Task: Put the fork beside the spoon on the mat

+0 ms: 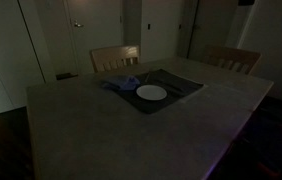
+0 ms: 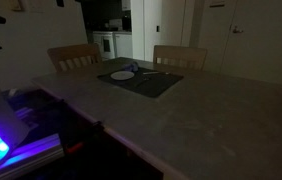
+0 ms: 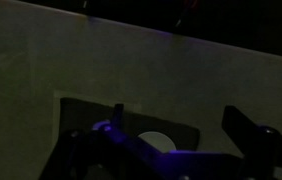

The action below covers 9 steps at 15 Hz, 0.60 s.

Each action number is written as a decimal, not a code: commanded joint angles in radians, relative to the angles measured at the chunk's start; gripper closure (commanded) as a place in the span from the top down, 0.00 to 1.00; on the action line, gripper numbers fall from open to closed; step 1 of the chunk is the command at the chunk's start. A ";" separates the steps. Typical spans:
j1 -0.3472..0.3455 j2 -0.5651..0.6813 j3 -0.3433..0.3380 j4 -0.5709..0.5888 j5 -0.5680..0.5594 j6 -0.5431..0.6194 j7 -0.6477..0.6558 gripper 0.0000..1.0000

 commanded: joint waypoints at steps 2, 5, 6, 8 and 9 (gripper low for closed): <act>0.012 -0.001 -0.007 0.000 -0.008 -0.006 0.004 1.00; 0.017 0.001 -0.008 -0.002 -0.010 -0.014 -0.006 1.00; 0.018 0.005 -0.010 -0.003 -0.012 -0.012 -0.010 1.00; 0.017 0.017 -0.019 -0.002 -0.015 0.002 -0.028 1.00; 0.014 0.029 -0.023 0.005 -0.021 0.003 -0.037 1.00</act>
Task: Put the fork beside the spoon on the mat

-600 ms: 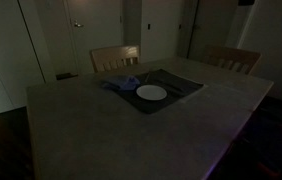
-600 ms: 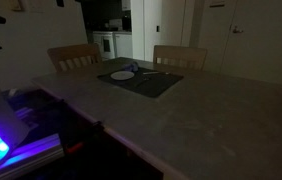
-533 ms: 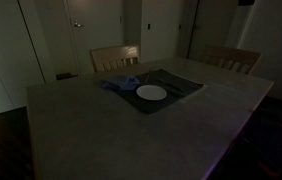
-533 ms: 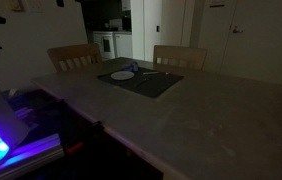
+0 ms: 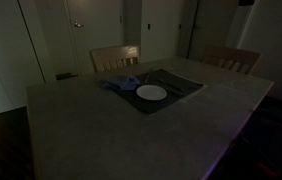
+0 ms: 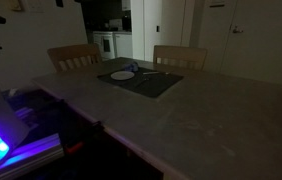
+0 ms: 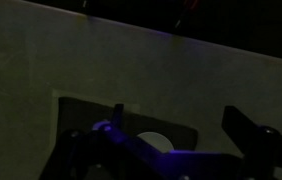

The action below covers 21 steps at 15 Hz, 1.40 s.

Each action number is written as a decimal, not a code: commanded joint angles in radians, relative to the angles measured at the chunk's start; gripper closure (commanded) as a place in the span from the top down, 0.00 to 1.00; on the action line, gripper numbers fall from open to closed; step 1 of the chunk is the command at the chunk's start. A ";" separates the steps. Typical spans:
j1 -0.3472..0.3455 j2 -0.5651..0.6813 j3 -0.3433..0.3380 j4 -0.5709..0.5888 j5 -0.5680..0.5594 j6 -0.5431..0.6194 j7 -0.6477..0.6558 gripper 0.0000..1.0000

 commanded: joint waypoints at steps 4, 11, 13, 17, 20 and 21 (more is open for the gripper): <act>0.003 0.080 -0.044 0.033 -0.055 0.006 -0.106 1.00; -0.002 0.231 -0.128 0.086 -0.111 0.106 -0.299 1.00; -0.004 0.285 -0.147 0.108 -0.102 0.166 -0.336 1.00; -0.007 0.279 -0.148 0.093 -0.090 0.198 -0.320 1.00; -0.006 0.276 -0.145 0.092 -0.090 0.196 -0.317 1.00; -0.006 0.273 -0.145 0.092 -0.090 0.196 -0.317 1.00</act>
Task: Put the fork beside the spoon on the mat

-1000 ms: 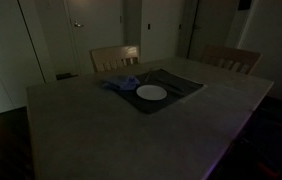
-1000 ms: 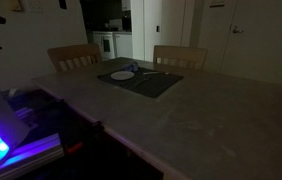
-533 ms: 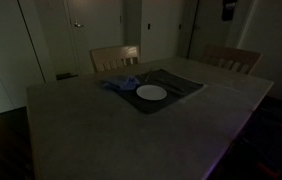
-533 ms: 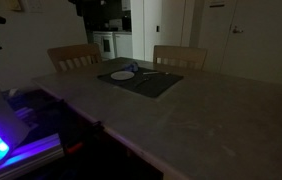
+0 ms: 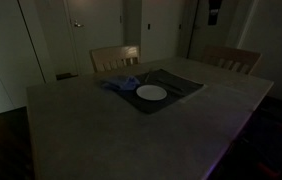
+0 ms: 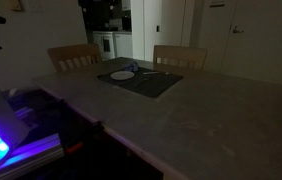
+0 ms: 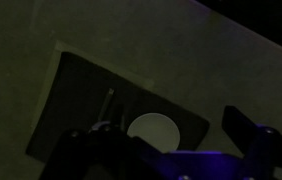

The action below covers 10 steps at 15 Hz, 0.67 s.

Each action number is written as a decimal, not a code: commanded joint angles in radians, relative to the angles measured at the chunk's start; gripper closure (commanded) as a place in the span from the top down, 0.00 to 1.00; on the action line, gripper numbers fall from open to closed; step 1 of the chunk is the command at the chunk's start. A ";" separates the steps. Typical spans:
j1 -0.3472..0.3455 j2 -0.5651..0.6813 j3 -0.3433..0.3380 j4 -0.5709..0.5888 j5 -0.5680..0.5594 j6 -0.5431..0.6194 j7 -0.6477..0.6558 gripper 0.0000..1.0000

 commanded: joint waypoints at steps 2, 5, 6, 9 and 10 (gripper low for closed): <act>-0.004 -0.003 0.004 0.001 0.002 -0.002 -0.001 1.00; -0.006 0.011 0.002 0.013 0.012 0.001 0.010 1.00; -0.010 0.038 -0.005 0.035 0.030 0.011 0.025 1.00; -0.025 0.110 -0.037 0.099 0.094 0.051 0.048 1.00; -0.024 0.139 -0.054 0.125 0.138 0.080 0.027 1.00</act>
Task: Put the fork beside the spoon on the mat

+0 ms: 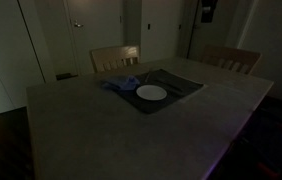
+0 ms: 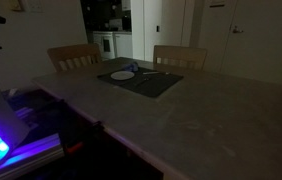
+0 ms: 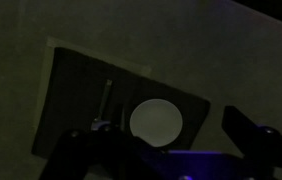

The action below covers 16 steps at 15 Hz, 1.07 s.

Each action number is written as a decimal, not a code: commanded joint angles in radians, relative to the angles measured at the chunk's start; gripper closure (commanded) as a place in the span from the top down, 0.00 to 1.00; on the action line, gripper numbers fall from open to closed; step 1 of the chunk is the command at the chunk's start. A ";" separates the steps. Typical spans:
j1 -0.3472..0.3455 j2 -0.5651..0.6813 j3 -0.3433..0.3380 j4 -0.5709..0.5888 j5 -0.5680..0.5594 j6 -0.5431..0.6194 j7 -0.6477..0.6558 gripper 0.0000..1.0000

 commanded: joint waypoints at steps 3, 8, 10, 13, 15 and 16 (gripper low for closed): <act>-0.033 0.213 -0.068 0.166 0.189 0.162 -0.023 1.00; -0.063 0.381 -0.083 0.275 0.464 0.370 -0.085 1.00; -0.079 0.444 -0.065 0.312 0.526 0.436 -0.062 1.00; -0.090 0.398 -0.050 0.267 0.470 0.407 -0.054 1.00; -0.089 0.392 -0.047 0.266 0.470 0.406 -0.053 1.00; -0.089 0.394 -0.048 0.260 0.481 0.408 -0.038 1.00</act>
